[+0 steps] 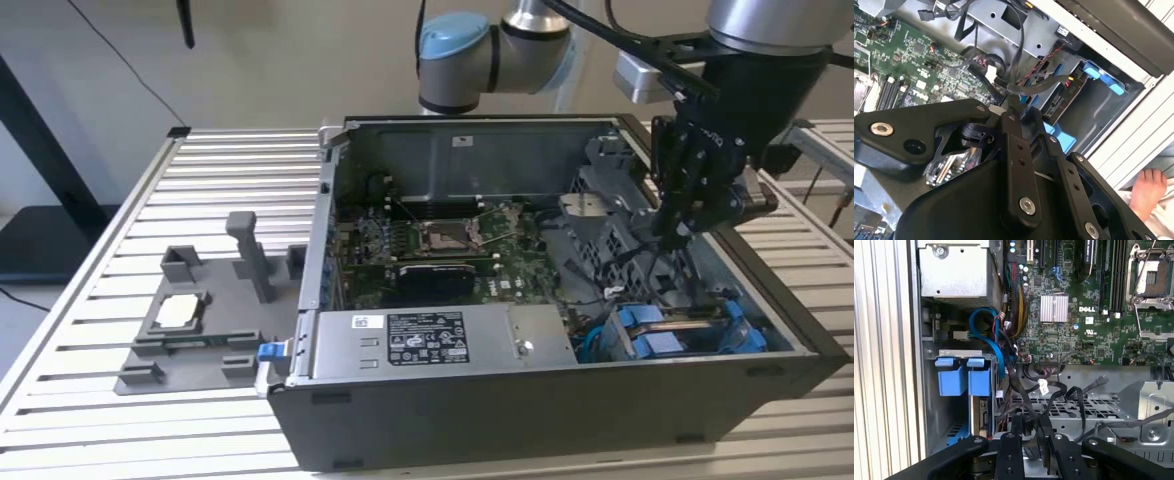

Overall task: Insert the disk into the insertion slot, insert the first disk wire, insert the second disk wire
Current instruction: 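Insert the second disk wire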

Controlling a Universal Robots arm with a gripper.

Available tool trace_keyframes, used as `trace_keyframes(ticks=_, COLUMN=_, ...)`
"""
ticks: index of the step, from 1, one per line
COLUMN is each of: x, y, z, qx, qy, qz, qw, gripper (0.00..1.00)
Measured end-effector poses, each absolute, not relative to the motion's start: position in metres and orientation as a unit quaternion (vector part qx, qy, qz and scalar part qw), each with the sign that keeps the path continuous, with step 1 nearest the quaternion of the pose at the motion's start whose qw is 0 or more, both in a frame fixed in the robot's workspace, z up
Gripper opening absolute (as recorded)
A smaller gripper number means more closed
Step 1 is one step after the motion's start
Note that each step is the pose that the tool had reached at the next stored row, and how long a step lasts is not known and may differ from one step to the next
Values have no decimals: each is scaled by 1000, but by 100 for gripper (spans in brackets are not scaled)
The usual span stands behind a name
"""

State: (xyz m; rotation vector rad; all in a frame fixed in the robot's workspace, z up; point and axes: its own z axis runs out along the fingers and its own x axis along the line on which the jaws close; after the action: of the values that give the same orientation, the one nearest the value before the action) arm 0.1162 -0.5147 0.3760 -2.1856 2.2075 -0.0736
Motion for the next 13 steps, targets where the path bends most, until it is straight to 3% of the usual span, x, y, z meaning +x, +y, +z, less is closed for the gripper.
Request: trace_keyframes(ticks=13, x=116, y=-515, z=375, qx=-703, qy=710, qz=-26, qw=15, gripper=27)
